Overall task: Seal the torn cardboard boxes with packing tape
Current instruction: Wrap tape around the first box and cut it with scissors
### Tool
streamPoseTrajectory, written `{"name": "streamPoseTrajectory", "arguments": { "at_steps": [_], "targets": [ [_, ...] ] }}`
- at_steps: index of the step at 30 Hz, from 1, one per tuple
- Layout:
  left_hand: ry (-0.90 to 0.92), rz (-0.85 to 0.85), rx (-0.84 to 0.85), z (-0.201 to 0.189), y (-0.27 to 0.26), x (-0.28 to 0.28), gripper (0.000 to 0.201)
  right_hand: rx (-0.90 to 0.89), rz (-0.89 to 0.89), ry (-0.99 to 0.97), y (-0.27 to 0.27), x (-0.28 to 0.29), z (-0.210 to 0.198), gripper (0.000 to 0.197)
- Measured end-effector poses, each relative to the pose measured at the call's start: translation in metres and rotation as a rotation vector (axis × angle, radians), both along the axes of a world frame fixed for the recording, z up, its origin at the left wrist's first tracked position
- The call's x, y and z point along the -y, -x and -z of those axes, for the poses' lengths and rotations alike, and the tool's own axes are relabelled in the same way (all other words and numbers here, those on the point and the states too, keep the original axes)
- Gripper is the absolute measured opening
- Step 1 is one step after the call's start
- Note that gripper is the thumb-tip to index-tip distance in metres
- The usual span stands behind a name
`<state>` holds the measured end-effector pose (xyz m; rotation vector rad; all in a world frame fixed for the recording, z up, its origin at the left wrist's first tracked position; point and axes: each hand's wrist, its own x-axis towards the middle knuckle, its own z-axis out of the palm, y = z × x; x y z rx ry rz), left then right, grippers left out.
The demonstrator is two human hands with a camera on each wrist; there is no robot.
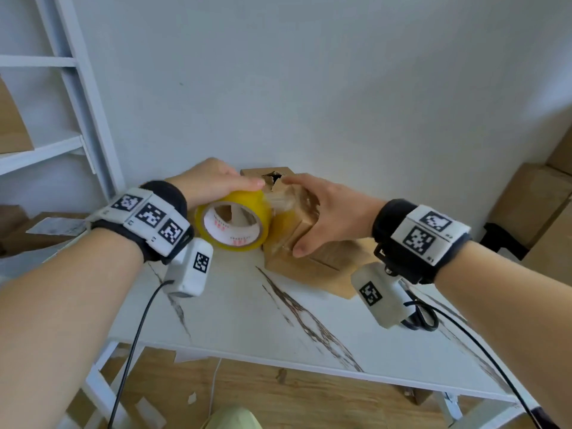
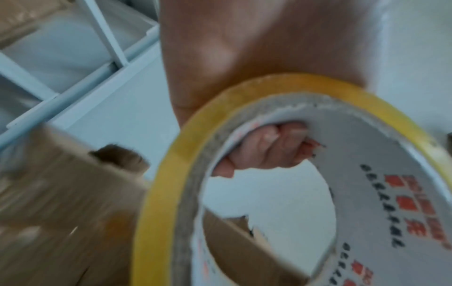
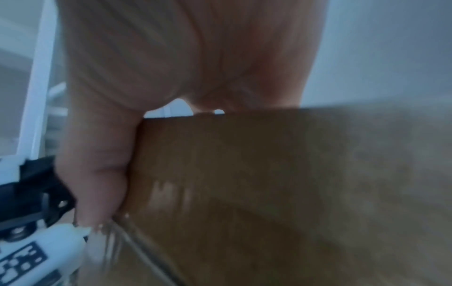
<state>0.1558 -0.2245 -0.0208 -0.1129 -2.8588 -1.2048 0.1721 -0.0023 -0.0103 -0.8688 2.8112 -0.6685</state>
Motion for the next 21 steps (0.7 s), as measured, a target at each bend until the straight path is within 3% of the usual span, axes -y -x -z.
{"name": "streamPoseTrajectory", "arguments": {
  "at_steps": [5,11,15,21],
  "targets": [
    [0.019,0.029,-0.077,-0.026,0.002,-0.002,0.045,0.061,0.024,0.173,-0.002,-0.007,-0.003,0.086],
    [-0.112,0.010,-0.031,-0.023,0.007,0.001,0.070,0.092,0.042,0.330,0.005,-0.018,0.004,0.078],
    [-0.038,-0.056,-0.051,-0.022,0.011,0.012,0.042,0.109,0.059,0.384,0.011,-0.028,0.003,0.082],
    [-0.027,-0.099,-0.072,-0.019,0.015,0.010,0.044,0.331,0.018,0.830,0.020,-0.035,0.010,0.089]
  ]
}}
